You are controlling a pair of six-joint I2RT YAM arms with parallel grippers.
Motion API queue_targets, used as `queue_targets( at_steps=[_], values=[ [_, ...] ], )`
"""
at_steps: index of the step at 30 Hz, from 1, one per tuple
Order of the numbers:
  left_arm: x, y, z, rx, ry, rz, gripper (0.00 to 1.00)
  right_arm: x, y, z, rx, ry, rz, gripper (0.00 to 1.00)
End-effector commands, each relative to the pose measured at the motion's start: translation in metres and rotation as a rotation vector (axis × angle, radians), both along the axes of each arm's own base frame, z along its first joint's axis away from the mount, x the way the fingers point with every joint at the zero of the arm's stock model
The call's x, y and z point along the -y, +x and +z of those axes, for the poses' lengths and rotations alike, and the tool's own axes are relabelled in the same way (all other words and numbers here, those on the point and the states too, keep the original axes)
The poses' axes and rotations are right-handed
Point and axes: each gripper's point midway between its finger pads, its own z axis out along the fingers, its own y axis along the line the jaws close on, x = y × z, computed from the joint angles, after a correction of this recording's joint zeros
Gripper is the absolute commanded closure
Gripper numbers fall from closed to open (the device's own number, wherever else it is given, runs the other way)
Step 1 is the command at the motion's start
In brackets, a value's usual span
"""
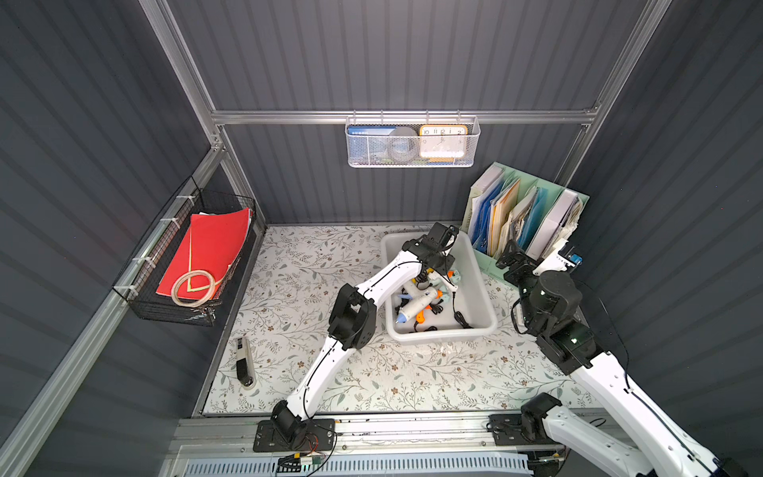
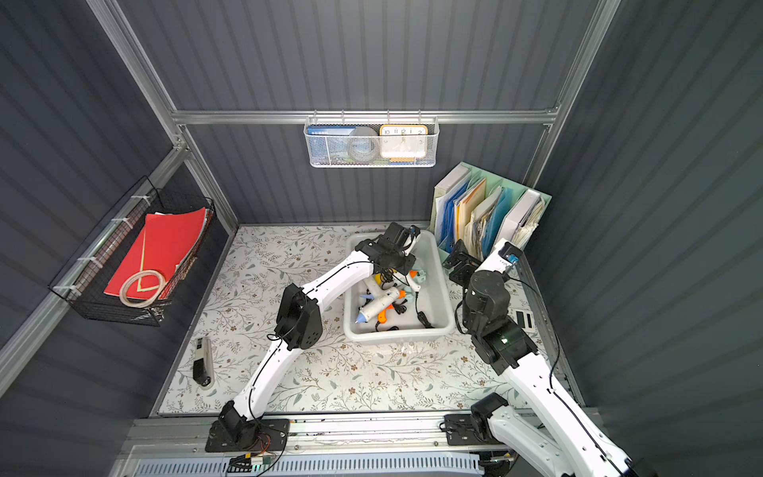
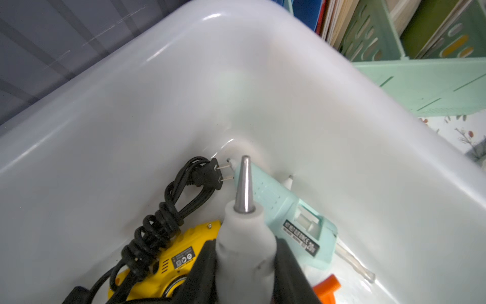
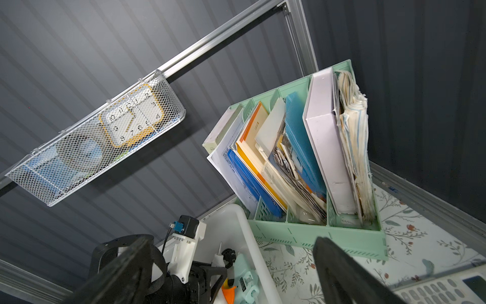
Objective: Put the hot melt glue gun into the storage box
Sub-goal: Place the hot melt adhesive gun in the storage box.
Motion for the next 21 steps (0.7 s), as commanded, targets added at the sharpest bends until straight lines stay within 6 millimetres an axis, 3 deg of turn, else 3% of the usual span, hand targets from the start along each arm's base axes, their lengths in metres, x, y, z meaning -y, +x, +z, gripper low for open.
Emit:
queue_targets(
  at_steps=[1,8,12,21],
  values=[
    [-0.011,0.008,-0.024,0.018,0.097,0.005,0.97,-0.002,0.001,-0.002,-0.002,0.006,0.007,0.01],
    [-0.019,0.011,-0.031,0.023,0.138,0.019,0.71,-0.004,0.003,-0.004,-0.012,0.003,0.013,0.01],
    [-0.022,0.01,-0.033,0.011,0.141,0.022,0.51,-0.005,0.003,-0.003,-0.012,0.001,0.017,0.01],
    [-0.023,0.008,-0.021,0.009,0.111,0.043,0.38,-0.005,0.003,0.003,-0.018,-0.02,0.018,0.01]
  ],
)
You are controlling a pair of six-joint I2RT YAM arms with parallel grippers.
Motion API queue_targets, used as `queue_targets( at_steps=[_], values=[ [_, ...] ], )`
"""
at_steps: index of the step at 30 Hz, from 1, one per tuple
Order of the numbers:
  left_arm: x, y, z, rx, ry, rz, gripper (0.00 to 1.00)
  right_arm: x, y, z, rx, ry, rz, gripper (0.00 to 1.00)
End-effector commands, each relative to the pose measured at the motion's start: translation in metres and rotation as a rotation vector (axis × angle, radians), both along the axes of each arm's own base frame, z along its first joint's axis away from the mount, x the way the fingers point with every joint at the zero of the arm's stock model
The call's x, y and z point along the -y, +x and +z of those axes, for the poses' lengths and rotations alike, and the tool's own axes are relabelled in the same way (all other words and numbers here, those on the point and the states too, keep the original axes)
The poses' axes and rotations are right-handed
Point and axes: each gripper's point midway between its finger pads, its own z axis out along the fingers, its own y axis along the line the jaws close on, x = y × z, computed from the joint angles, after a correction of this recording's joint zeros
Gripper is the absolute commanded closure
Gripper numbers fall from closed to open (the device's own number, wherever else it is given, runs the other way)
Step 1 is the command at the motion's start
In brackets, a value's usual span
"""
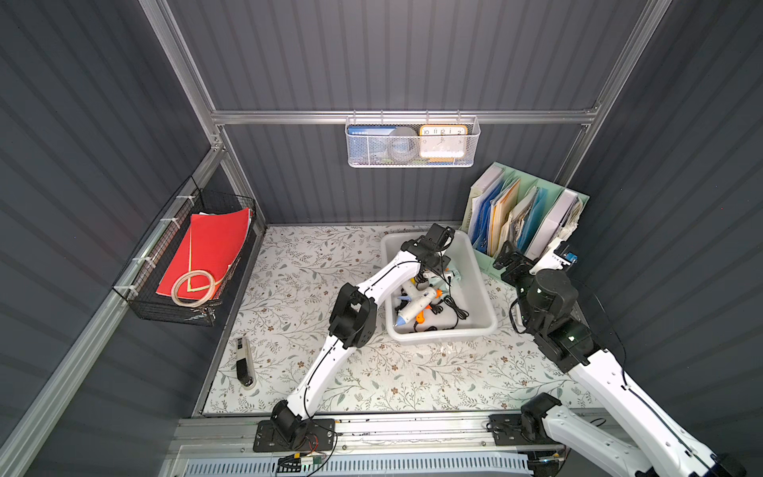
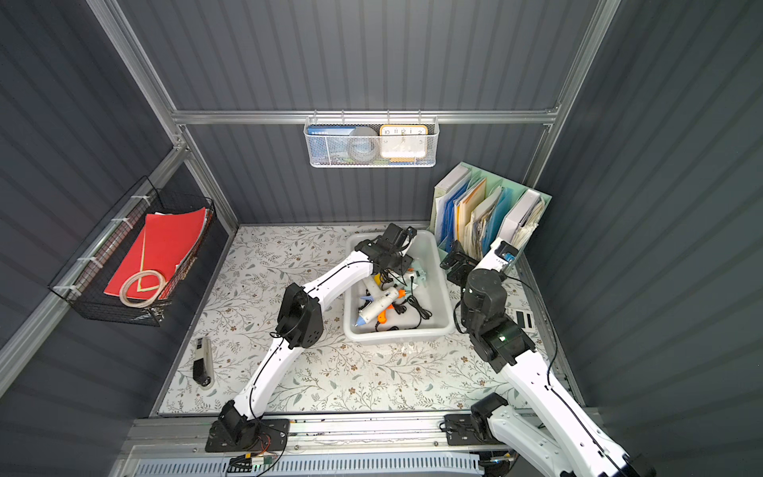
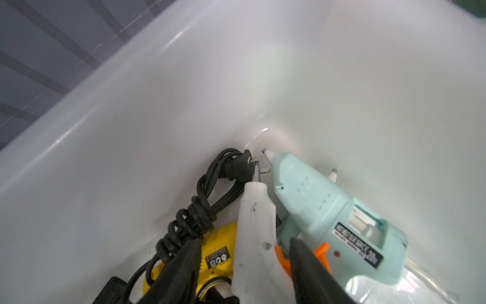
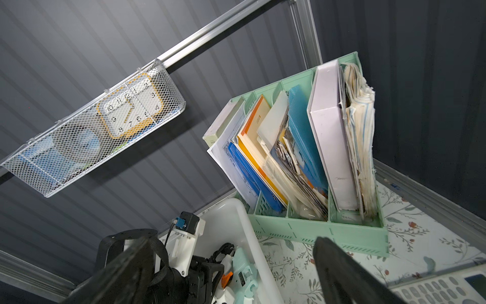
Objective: Put the hot melt glue gun into the storage box
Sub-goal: Place the hot melt adhesive gun in the storage box.
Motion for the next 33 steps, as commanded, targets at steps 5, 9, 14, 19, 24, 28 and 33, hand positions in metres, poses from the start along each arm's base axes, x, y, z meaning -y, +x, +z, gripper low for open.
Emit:
queue_targets(
  at_steps=[5,9,14,19,24,28,33],
  values=[
    [-0.011,0.002,0.03,0.048,-0.001,0.048,0.2,0.001,-0.001,0.009,0.005,-0.013,-0.007,0.01],
    [-0.024,0.005,0.078,0.135,-0.03,0.111,0.06,0.001,0.0,0.007,-0.014,-0.039,-0.01,0.01],
    [-0.052,-0.002,0.138,0.247,-0.072,0.215,0.0,0.004,0.003,-0.003,-0.066,-0.075,-0.032,0.01],
    [-0.094,-0.017,0.185,0.363,-0.109,0.348,0.0,0.009,0.006,-0.015,-0.123,-0.096,-0.051,0.01],
    [-0.145,-0.036,0.21,0.435,-0.128,0.505,0.0,0.022,0.014,-0.029,-0.187,-0.102,-0.079,0.01],
    [-0.194,-0.051,0.214,0.47,-0.119,0.651,0.0,0.043,0.018,-0.049,-0.27,-0.067,-0.127,0.01],
    [-0.27,-0.072,0.203,0.455,-0.178,0.859,0.0,0.074,0.017,-0.076,-0.328,-0.015,-0.198,0.01]
  ],
)
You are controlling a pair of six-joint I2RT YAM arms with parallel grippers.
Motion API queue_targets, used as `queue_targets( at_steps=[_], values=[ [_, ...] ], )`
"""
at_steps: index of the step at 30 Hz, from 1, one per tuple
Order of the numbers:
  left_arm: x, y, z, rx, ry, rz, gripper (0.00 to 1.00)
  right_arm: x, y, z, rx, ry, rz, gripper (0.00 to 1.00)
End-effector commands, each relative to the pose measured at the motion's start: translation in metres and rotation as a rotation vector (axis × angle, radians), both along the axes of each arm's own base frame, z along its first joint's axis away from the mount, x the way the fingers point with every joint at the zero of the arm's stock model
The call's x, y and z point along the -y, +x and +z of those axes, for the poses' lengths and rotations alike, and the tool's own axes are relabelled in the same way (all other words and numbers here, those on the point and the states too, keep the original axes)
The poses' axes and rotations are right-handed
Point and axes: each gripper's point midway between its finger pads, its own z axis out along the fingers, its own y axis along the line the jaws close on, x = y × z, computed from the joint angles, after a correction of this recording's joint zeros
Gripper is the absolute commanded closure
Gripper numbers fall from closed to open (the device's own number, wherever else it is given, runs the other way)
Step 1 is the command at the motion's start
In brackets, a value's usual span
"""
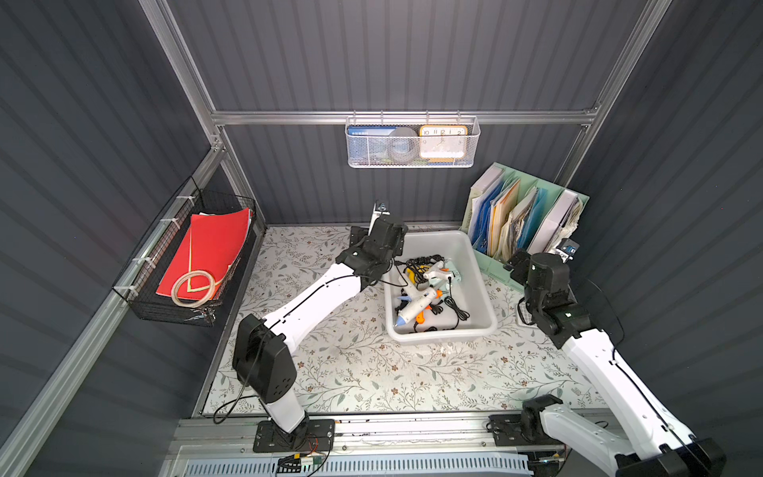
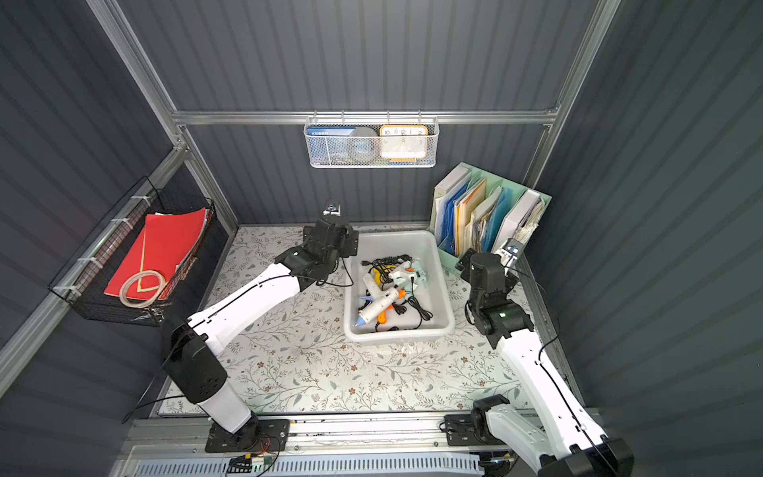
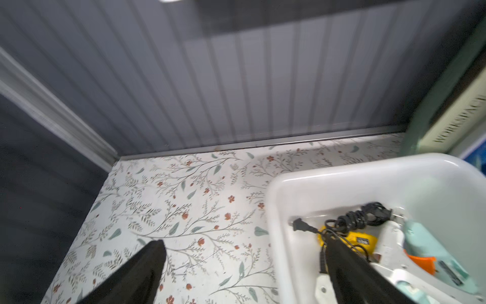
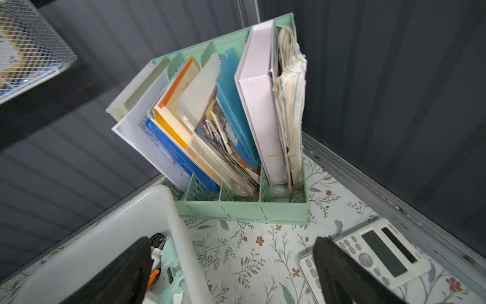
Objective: Put the hot melt glue gun into the storage box
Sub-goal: Place the hot melt adhesive gun in the storage box, then reset both arms
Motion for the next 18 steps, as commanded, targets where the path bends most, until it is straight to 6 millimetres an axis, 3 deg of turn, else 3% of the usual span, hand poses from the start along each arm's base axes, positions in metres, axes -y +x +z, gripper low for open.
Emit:
queue_targets(
  at_steps=[1,6,12,18],
  values=[
    [-0.06,-0.015,-0.002,0.042,-0.104,0.194,0.0,0.013,-0.005,-0.016,-0.033,0.04,-0.03,0.01],
    [-0.125,-0.054,-0.017,0.092,-0.118,0.393,0.0,0.041,-0.017,-0.031,-0.052,0.0,-0.129,0.01],
    [-0.161,-0.089,-0.041,0.105,-0.129,0.476,0.0,0.068,-0.03,-0.051,-0.081,-0.049,-0.226,0.01],
    [-0.197,-0.11,-0.068,0.093,-0.124,0.577,0.0,0.076,-0.028,-0.073,-0.099,-0.113,-0.246,0.01]
  ],
)
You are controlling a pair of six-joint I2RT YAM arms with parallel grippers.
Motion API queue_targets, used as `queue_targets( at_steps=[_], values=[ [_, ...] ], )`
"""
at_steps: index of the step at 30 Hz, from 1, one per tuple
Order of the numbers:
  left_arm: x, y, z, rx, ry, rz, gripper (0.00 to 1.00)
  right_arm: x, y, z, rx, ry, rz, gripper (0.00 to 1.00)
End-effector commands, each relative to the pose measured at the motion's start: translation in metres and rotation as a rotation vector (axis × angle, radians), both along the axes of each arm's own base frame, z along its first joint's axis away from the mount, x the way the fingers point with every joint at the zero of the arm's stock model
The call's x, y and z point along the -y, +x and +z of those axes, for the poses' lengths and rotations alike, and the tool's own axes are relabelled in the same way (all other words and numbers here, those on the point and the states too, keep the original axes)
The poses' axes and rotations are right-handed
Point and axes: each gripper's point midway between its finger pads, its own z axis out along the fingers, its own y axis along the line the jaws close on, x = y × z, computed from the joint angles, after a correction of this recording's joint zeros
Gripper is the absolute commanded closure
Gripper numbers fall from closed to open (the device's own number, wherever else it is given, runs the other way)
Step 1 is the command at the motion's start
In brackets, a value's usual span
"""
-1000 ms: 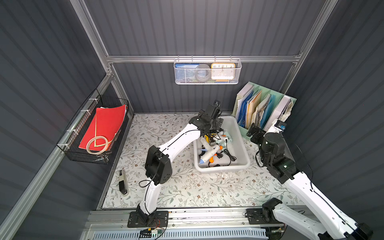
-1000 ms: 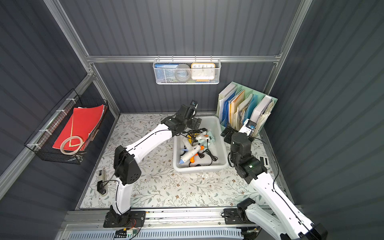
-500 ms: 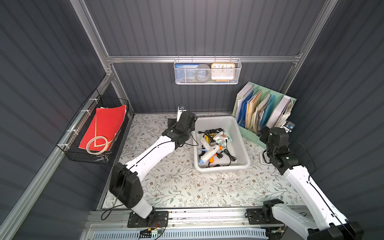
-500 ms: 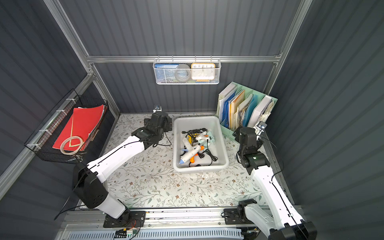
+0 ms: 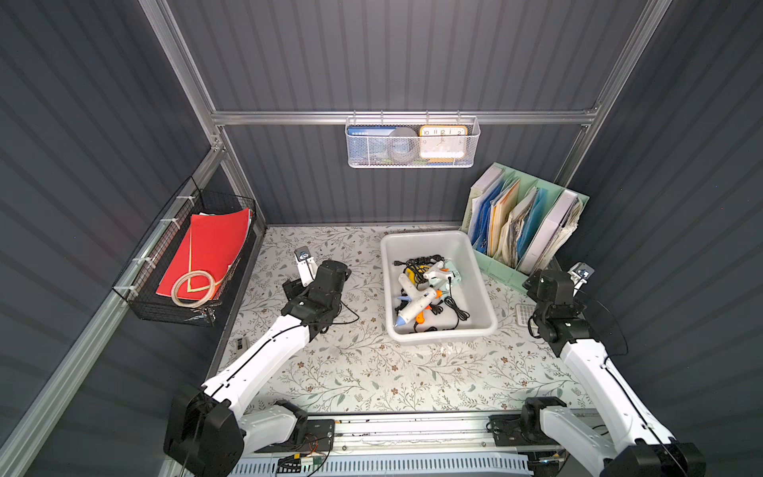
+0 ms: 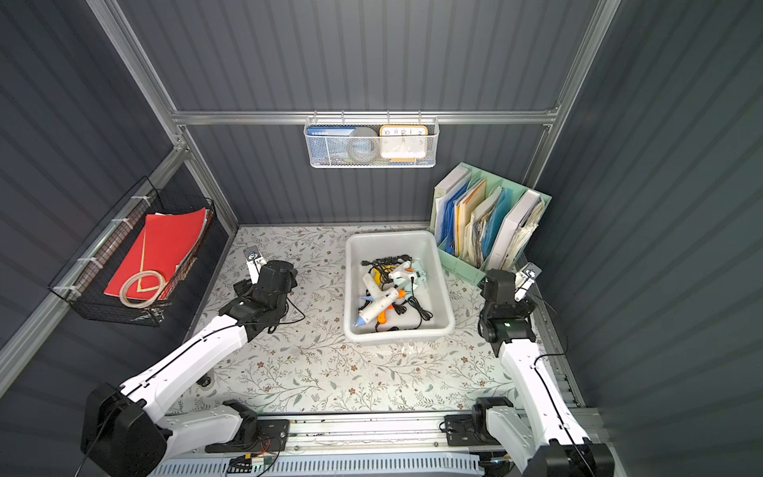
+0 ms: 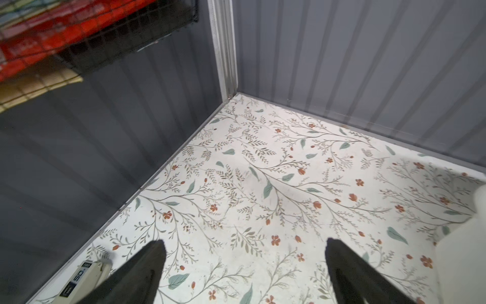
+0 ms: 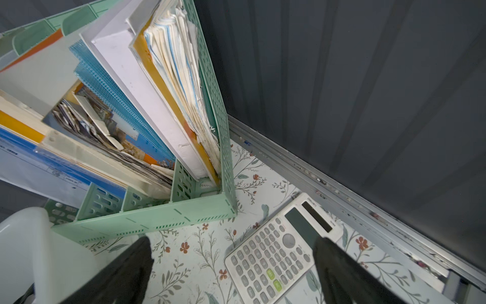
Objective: Put the hot melt glue gun into the storage box
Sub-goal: Reset both arms
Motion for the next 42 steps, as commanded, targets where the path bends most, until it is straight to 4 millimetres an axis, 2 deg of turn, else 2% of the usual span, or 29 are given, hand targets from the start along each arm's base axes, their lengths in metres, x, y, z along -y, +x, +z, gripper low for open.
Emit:
queue_targets(
  at_steps=[1,5,9,14,20,25,31,37,42],
  values=[
    [-0.023,-0.011,-0.007,0.037,-0.019,0.092,0.0,0.008,0.003,-0.004,0.005,-0.063,-0.022,0.01],
    [-0.046,-0.017,-0.026,0.037,-0.036,0.141,0.0,0.008,0.011,-0.025,-0.062,-0.089,-0.009,0.01],
    [-0.058,-0.017,-0.046,0.039,-0.055,0.159,0.0,0.0,0.029,-0.046,-0.126,-0.105,0.074,0.01],
    [-0.062,-0.005,-0.067,0.019,-0.059,0.105,0.0,-0.027,0.058,-0.072,-0.165,-0.101,0.28,0.01],
    [-0.065,0.015,-0.078,0.034,-0.066,-0.007,0.0,-0.053,0.081,-0.086,-0.075,-0.094,0.441,0.01],
    [-0.068,0.027,-0.084,0.064,-0.082,-0.111,0.0,-0.061,0.084,-0.101,-0.073,-0.081,0.508,0.01],
    [-0.065,0.037,-0.093,0.078,-0.09,-0.222,0.0,-0.072,0.088,-0.101,-0.035,-0.106,0.602,0.01],
    [-0.061,0.04,-0.105,0.068,-0.098,-0.26,0.0,-0.075,0.092,-0.114,-0.013,-0.105,0.631,0.01],
    [-0.06,0.042,-0.113,0.048,-0.088,-0.277,0.0,-0.08,0.091,-0.116,0.065,-0.133,0.661,0.01]
  ],
)
